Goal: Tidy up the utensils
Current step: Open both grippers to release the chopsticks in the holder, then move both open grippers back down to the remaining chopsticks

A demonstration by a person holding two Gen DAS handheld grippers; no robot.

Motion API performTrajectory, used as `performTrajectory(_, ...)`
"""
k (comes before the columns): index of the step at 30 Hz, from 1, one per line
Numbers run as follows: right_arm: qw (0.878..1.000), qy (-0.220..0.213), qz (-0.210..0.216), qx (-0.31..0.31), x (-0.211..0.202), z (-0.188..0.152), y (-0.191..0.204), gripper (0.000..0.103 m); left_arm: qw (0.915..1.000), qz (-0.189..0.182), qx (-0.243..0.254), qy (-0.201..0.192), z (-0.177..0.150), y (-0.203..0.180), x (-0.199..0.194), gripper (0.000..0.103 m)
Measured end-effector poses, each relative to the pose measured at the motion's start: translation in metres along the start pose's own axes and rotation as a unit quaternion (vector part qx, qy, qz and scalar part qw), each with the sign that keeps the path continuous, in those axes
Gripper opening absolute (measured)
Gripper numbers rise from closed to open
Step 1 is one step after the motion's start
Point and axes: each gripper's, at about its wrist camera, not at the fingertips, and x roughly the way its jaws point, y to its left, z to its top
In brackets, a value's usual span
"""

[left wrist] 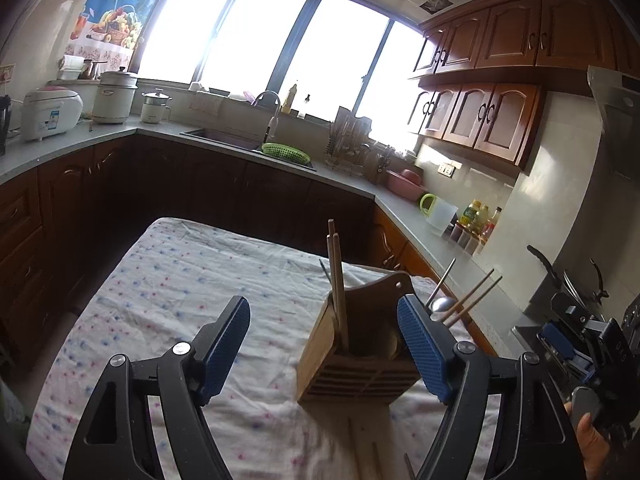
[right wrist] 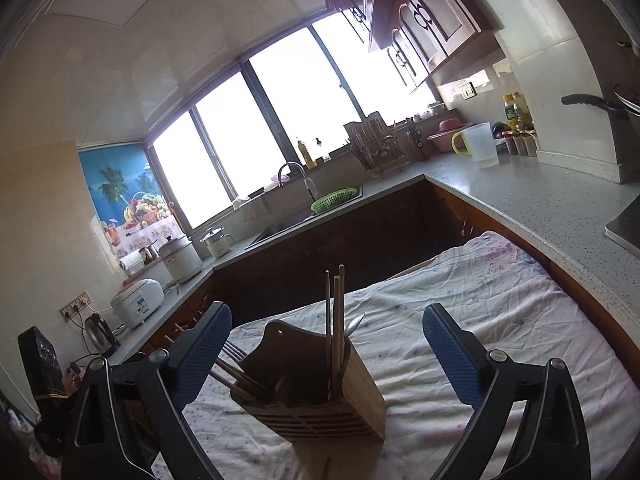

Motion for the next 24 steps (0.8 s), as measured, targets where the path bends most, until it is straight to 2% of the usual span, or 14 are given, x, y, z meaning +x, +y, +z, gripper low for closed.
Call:
performTrajectory(11, 0.999, 0.026, -0.034, -0.009, -0.052, -0.05, -0.011, 0.1, 0.9992, -0.003, 0.012, 0.039, -0.043, -0.013, -0.044, 0.078)
performTrajectory(24, 0.996, 0.062, -0.061, -0.028, -0.077, -0.095, -0.02, 0.1, 0.9968, 0.009, 0.008, 0.079, -0.072, -0.018, -0.062, 0.078)
